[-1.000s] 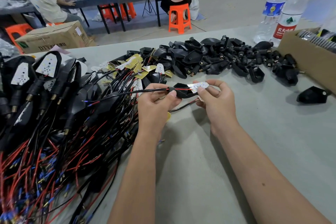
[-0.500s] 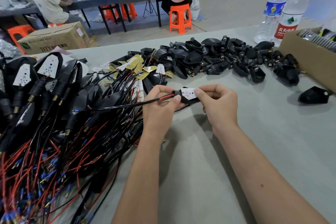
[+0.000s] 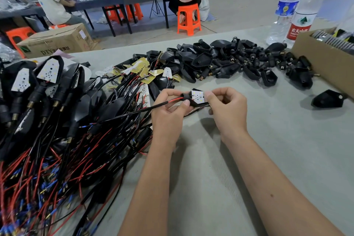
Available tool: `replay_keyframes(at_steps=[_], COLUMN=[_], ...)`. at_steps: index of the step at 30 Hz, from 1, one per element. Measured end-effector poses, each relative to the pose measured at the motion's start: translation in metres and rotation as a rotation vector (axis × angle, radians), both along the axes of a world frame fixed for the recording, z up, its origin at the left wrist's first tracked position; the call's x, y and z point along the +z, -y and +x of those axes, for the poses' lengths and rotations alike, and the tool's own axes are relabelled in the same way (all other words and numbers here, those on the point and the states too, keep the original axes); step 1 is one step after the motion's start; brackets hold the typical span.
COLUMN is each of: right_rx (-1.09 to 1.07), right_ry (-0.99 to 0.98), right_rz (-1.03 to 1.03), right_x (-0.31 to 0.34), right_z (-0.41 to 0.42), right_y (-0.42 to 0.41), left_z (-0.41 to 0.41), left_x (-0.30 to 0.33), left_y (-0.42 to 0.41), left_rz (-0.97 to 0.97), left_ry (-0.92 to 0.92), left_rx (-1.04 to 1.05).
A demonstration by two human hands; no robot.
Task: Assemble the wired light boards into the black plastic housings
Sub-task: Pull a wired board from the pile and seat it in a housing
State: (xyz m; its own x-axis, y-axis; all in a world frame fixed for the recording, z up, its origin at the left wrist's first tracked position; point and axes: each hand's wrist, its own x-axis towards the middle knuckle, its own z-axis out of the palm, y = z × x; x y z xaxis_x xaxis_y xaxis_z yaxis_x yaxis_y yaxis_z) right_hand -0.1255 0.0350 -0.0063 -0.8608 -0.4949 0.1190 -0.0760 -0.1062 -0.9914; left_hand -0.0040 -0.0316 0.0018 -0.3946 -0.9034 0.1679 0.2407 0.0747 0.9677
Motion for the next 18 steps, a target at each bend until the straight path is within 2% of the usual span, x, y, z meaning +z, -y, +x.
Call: replay_keyframes(at_steps=[5,9,15,18], right_rx=[0.021,-0.010,-0.178,-0.225], right_ry=[-0.028,-0.048,-0.316,-0.277], right_rz=[-0.041,-0.017,0.050,0.051], right_x=[0.0006,-0.0005,0.0009,0.0013], right_z=[0.0007,0.0006,0.0075,0.0071], right_y=[-0.0004,-0.0024,-0.0052,-0.0056], left_z=[0.0013,0.0005,-0.0004,0.0003], left_x=[0.0027,0.0044,0.0047,0.0052], left_y=[0.0011,-0.0017,-0.0069,-0.0063], left_rz=[0.190,0.187,0.174,0.168], left_ry=[-0.098,-0.087,-0.102,-0.120], left_rx=[-0.019,-0.028,-0.065,-0.083])
